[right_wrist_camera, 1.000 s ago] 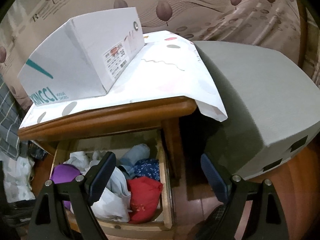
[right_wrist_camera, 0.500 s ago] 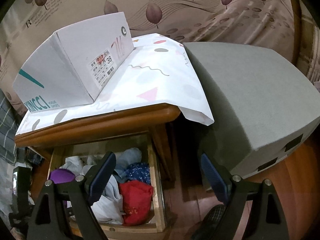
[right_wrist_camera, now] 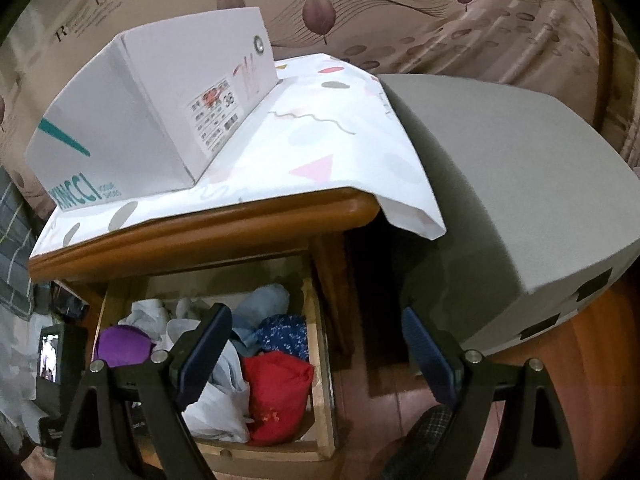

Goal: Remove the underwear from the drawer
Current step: 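Reach into the drawer and grasp the white sock-like item with left gripper, then grasp the white translucent underwear with the right gripper while left holds the white item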

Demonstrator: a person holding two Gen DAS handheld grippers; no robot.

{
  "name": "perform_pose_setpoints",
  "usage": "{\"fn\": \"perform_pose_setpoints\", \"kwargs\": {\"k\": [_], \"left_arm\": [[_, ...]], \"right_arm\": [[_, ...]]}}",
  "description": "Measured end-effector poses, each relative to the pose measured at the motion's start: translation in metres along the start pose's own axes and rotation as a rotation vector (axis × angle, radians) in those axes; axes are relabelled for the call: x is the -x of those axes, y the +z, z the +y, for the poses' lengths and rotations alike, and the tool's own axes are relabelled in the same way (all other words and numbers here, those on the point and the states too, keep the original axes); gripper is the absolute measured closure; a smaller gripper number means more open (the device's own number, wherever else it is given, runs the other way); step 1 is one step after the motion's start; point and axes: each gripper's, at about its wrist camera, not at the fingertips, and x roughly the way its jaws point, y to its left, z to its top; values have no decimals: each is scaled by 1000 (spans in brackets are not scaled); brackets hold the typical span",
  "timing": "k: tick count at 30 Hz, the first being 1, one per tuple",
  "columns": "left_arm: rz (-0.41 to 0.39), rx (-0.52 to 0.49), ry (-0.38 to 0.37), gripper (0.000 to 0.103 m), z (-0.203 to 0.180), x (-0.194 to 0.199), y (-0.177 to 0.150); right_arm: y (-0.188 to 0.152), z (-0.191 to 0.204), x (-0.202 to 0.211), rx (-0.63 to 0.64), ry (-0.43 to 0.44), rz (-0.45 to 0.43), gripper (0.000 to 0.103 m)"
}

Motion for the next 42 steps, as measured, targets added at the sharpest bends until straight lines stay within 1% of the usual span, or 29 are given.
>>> {"fn": "perform_pose_setpoints", "kwargs": {"k": [5,9,13,15,17,19,21,23,24,27,30,31,33,35,38,42], "left_arm": [[-42,-22,-26,72,1,21,-10],[-79,-34,-74,72,8,46,-20],[-136,-23,-136,72,17,76,-28],[-176,-27,-149,72,18,87,-31],[-211,-38,-147,72,19,93,-30],[-262,-45,-154,72,23,103,-29],[-300,-47,-170,72,27,108,-26],[-336,-36,-190,72,35,114,-25],[-345,-34,-195,72,39,115,-23],[-365,-21,-198,72,50,117,-17],[-385,-23,-179,72,57,114,-13],[-381,-17,-182,72,60,114,-13],[-368,-8,-213,72,68,113,-13],[-362,10,-208,72,76,112,-13],[-362,7,-183,72,81,112,-13],[-355,41,-218,72,93,114,-12]], "right_arm": [[-2,3,-1,17,6,12,14],[-4,5,-5,24,12,26,14],[-7,12,-7,44,25,33,14],[-11,16,-9,53,51,41,14],[-14,23,-13,78,82,63,14],[-20,33,-17,116,110,84,14],[-27,44,-25,151,149,124,14],[-34,55,-34,173,205,169,14],[-37,59,-36,184,205,177,14],[-43,72,-43,218,196,193,14],[-48,77,-51,200,217,236,14],[-49,78,-54,194,219,248,14],[-53,85,-61,206,208,284,14],[-58,93,-66,230,202,305,14],[-68,102,-72,259,183,327,14],[-78,112,-82,278,184,393,14]]}}
